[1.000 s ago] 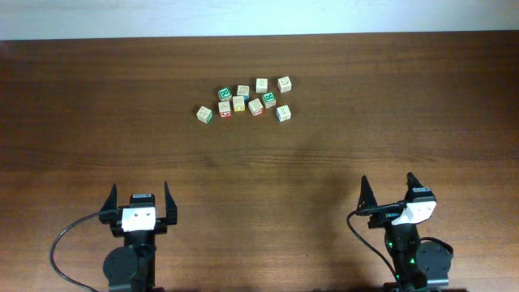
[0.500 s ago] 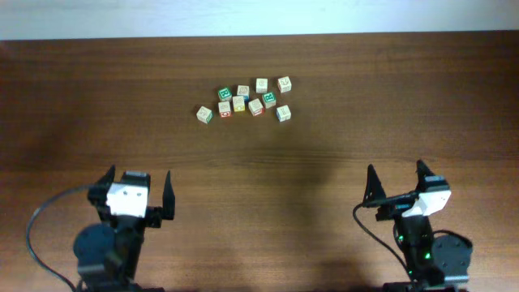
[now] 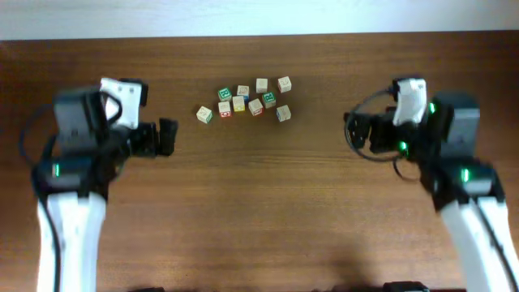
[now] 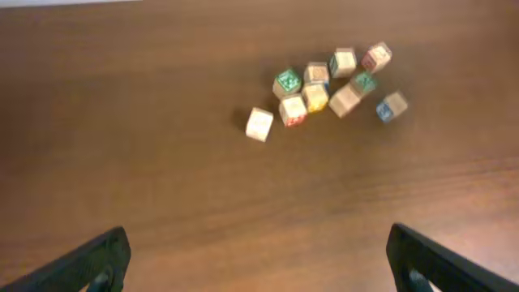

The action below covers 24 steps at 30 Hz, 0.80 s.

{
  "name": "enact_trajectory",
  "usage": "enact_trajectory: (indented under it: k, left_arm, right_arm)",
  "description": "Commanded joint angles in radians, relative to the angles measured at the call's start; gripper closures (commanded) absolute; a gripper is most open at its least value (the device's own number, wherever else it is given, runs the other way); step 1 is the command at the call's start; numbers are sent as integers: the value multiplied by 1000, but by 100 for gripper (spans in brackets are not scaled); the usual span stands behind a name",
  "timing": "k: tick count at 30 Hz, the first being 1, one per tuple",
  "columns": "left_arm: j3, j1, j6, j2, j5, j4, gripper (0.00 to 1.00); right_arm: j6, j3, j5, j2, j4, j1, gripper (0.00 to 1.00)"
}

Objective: Rotate 5 blocks

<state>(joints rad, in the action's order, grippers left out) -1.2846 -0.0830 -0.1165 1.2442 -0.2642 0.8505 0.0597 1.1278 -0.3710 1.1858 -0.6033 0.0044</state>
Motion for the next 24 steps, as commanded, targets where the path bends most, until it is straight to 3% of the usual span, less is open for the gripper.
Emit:
enact_trajectory:
  k: [1,7,11,19,24]
  left_arm:
    - [-204,-3,18,211,-32,109,1]
    - [-605,-3,18,509,-30,398,1]
    - [-629,-4,10,540,-20,393,1]
    - [-629,-4,11,540,-21,423,1]
    - [-629,-4,11,540,-21,423,1]
  right_arm:
    - [-3,232,-74,196,-159,34,2]
    - [-167,811,-51,666,-550,225,2]
    - [-169,1075,31,917,-692,282,2]
    - [-157,1088,53,1049,-569,291,0]
    - [-154,1087,157,1099,-517,310,14]
